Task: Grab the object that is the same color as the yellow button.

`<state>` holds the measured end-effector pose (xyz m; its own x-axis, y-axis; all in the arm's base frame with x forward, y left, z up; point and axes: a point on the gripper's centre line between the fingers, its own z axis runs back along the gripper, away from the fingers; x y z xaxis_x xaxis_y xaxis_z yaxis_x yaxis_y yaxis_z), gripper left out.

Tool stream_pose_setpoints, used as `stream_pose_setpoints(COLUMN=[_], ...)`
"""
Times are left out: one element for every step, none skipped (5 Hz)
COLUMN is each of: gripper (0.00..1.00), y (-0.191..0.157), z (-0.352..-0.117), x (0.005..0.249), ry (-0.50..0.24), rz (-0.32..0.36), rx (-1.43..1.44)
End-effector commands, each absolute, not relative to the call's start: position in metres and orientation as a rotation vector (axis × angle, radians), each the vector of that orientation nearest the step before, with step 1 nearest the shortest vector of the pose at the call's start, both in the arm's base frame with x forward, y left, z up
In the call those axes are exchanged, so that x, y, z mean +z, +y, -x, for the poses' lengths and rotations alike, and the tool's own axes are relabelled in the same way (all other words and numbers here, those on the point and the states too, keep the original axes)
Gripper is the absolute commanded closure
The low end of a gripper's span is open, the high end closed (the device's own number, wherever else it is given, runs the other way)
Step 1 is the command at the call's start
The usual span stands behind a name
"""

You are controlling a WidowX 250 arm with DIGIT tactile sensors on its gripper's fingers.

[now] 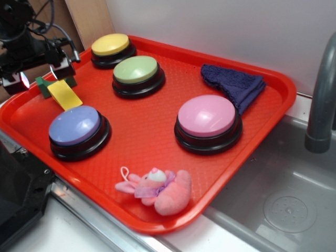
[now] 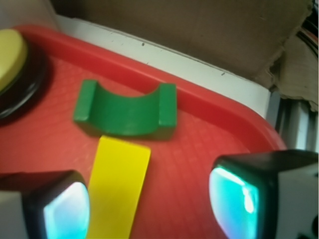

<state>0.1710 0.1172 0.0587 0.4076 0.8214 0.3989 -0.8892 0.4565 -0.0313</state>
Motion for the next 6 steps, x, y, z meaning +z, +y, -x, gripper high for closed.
stream_pose_setpoints(gripper=[0.0,0.0,0.0,0.0,0.0,1.0], y=[0.117,0.115,0.118,0.123,0.123,0.125], z=[-0.181,-0.185,-0.187,-0.188,-0.189,-0.187], x=[0.051,0.046,0.038,0.031,0.025,0.026], ry=[-0.421,-0.431,-0.421,-0.404,-0.404,-0.428], rz=[-0.179,-0.165,-0.18,-0.194,-0.21,-0.194], rx=[1.063,1.08,1.107,1.122,1.124,1.196])
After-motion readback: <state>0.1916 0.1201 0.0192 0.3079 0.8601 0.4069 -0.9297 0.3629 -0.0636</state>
